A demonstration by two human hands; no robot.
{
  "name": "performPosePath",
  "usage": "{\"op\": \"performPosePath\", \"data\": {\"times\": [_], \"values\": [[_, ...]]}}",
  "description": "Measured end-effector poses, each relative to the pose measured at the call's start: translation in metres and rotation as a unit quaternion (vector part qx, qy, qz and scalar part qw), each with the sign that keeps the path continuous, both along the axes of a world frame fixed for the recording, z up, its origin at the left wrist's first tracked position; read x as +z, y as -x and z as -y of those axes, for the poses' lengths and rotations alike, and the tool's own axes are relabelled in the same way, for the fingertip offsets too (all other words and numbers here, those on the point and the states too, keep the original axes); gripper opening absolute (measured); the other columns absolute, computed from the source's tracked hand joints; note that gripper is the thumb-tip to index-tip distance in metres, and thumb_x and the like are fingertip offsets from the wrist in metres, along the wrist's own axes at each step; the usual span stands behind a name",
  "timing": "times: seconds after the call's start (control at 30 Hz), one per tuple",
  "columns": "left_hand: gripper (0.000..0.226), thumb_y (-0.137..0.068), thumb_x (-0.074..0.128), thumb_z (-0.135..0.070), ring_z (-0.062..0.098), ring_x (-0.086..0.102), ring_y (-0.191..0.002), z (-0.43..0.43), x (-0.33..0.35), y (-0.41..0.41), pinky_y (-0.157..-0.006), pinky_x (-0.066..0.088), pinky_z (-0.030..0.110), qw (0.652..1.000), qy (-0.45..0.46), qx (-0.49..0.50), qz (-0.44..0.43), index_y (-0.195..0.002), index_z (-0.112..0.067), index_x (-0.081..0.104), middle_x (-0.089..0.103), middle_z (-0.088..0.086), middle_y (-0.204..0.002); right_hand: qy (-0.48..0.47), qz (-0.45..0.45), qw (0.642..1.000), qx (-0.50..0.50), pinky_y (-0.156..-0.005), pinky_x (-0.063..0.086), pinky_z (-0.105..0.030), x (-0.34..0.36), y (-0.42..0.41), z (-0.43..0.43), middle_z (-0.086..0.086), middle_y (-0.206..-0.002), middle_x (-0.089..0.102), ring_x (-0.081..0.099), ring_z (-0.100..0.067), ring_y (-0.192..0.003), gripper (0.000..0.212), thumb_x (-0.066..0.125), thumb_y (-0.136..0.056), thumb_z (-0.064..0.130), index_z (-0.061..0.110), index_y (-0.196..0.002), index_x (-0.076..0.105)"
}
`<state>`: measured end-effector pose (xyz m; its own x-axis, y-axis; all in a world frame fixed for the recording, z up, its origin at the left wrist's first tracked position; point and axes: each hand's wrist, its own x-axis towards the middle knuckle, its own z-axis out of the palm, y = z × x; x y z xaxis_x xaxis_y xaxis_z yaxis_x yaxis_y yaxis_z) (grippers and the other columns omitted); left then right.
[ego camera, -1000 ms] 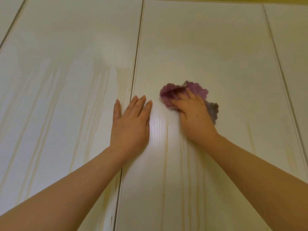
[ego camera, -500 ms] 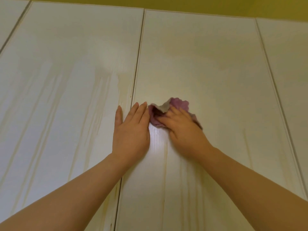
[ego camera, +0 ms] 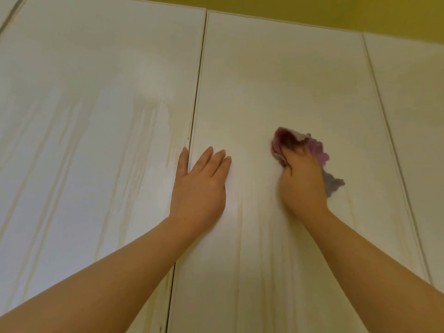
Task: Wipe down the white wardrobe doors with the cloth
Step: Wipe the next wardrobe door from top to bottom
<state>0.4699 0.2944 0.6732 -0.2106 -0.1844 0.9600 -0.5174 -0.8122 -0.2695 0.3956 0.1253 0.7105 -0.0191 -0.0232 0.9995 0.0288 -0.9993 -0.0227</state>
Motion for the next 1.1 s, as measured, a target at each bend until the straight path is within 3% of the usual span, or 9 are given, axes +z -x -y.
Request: {"op": "performPosePath", "data": {"times": [0.23,0.33,0.5,0.57,0.63,0.7,0.77,0.9,1.1], "values": [[0.047,-0.094,0.033,-0.015,0.024,0.038,-0.137,0.004,-0.004,0.011,-0.111,0.004,0.050,0.996,0.002,0.015,-0.083,-0.138,-0.012,0.048,0.047,0.005,-0.143,0.183,-0.108,0.977,0.005,-0.110,0.028,-0.037,-0.026,-0.002,-0.016,-0.005,-0.131,0.054,0.042,-0.025,-0.127,0.055,0.021,-0.084,0.022,0.012,-0.125,0.057],[0.049,-0.102,0.026,-0.017,0.015,0.006,-0.147,0.003,-0.005,0.007,-0.111,-0.016,0.044,0.997,-0.012,0.028,-0.073,-0.151,-0.021,0.021,0.017,-0.005,-0.158,0.067,-0.036,0.997,0.001,-0.107,0.026,-0.035,-0.003,0.005,0.020,-0.014,-0.134,0.050,0.044,-0.032,-0.125,0.054,0.029,-0.083,0.007,0.014,-0.133,0.050],[0.040,-0.080,0.051,-0.009,0.027,0.057,-0.119,0.008,-0.007,0.014,-0.106,0.016,0.051,0.998,-0.052,0.024,-0.031,-0.117,-0.009,0.066,0.065,0.007,-0.122,-0.274,-0.012,0.961,-0.032,-0.109,0.012,-0.057,0.009,0.022,0.046,-0.009,-0.148,0.031,0.028,-0.035,-0.134,0.049,0.024,-0.094,0.026,0.026,-0.142,0.034],[0.046,-0.091,0.037,-0.011,0.023,0.043,-0.134,0.024,-0.006,0.029,-0.110,0.005,0.050,0.995,-0.079,0.030,-0.044,-0.134,-0.013,0.053,0.050,0.004,-0.140,-0.168,-0.038,0.984,-0.040,-0.110,0.017,-0.047,-0.001,0.017,0.033,-0.008,-0.146,0.036,0.034,-0.036,-0.131,0.048,0.029,-0.094,0.019,0.025,-0.140,0.039],[0.051,-0.096,0.023,-0.017,0.018,0.028,-0.142,0.045,-0.001,0.040,-0.111,-0.006,0.046,0.996,-0.073,0.029,-0.047,-0.145,-0.017,0.037,0.035,0.000,-0.151,0.090,-0.082,0.993,0.001,-0.110,0.023,-0.037,-0.018,0.014,0.027,-0.008,-0.139,0.046,0.038,-0.029,-0.130,0.050,0.028,-0.088,0.016,0.017,-0.135,0.047],[0.052,-0.089,0.027,-0.018,0.022,0.050,-0.128,0.063,0.003,0.049,-0.109,0.009,0.048,0.996,-0.070,0.007,-0.056,-0.132,-0.011,0.055,0.056,0.006,-0.134,0.181,-0.127,0.975,0.006,-0.111,0.026,-0.032,-0.017,0.021,0.039,-0.004,-0.137,0.049,0.038,-0.021,-0.130,0.053,0.023,-0.088,0.024,0.016,-0.133,0.050],[0.048,-0.089,0.032,-0.015,0.024,0.050,-0.127,0.083,0.009,0.059,-0.109,0.009,0.048,0.997,-0.058,0.007,-0.057,-0.130,-0.008,0.056,0.056,0.008,-0.134,0.135,-0.114,0.984,0.002,-0.106,0.028,-0.028,-0.004,0.040,0.068,-0.005,-0.134,0.051,0.040,-0.021,-0.127,0.045,0.029,-0.092,0.015,0.014,-0.131,0.051],[0.051,-0.103,0.015,-0.019,0.013,-0.006,-0.146,0.113,0.008,0.073,-0.113,-0.017,0.043,0.990,-0.073,0.048,-0.113,-0.152,-0.019,0.002,-0.002,-0.004,-0.160,-0.035,-0.076,0.996,-0.016,-0.092,0.034,-0.030,0.001,0.078,0.131,-0.016,-0.125,0.053,0.047,-0.032,-0.115,0.046,0.034,-0.090,-0.007,0.008,-0.130,0.050],[0.051,-0.104,0.011,-0.023,0.018,-0.009,-0.146,0.145,0.001,0.082,-0.112,-0.018,0.045,0.987,-0.064,0.061,-0.136,-0.152,-0.020,-0.005,-0.006,0.002,-0.160,-0.002,-0.066,0.998,-0.020,-0.086,0.029,-0.021,-0.025,0.077,0.146,-0.020,-0.123,0.053,0.048,-0.032,-0.111,0.049,0.036,-0.089,-0.011,0.005,-0.134,0.046]]}}
